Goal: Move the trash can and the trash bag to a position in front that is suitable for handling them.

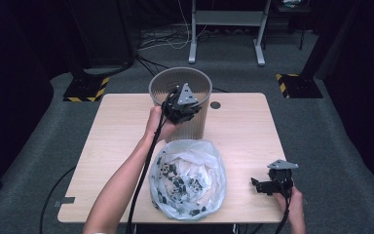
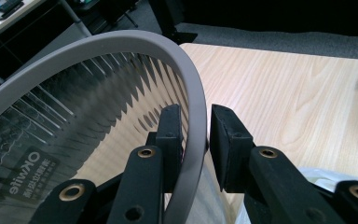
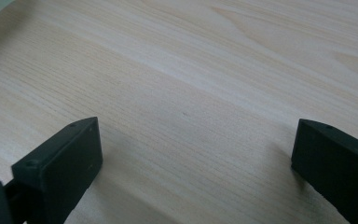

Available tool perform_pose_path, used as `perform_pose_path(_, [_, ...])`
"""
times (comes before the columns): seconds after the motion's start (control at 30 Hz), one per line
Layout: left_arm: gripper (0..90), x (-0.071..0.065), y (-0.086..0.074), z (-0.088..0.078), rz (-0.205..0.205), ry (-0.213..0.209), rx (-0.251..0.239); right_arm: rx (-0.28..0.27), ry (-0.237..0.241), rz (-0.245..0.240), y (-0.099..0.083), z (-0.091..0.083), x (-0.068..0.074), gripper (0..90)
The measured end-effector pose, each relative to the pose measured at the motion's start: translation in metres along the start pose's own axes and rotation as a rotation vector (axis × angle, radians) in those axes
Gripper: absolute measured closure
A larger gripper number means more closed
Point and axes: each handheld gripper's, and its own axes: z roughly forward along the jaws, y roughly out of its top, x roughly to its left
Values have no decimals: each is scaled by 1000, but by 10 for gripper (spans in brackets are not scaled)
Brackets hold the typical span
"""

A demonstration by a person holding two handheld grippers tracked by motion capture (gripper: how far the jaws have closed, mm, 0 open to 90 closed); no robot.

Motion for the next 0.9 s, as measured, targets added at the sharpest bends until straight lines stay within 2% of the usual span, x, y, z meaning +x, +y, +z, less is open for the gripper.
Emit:
perform_pose_path(0.23, [734,-1,0,0,1,6,0,1,3,-2,0,0,0,8])
perform_pose_path(0.33, [720,-1,0,0,1,22,-6,1,3,-2,0,0,0,8])
perform_pose_path(0.4, [696,-1,1,-2,-7,23,-19,0,3,-2,0,0,0,8])
perform_pose_path(0.53, [624,0,0,-6,-12,25,-13,0,4,-3,0,0,0,8])
perform_pose_path(0.63, [529,1,-1,-11,-35,33,-22,0,4,-3,0,0,0,8])
perform_pose_path(0.67, [472,1,-2,-13,-45,43,-25,0,4,-3,0,0,0,8])
perform_pose_path(0.73, [376,2,-5,-17,-57,36,-31,1,4,-3,0,0,0,8])
perform_pose_path(0.9, [238,5,-11,-29,-78,52,-29,1,5,-1,0,0,0,9])
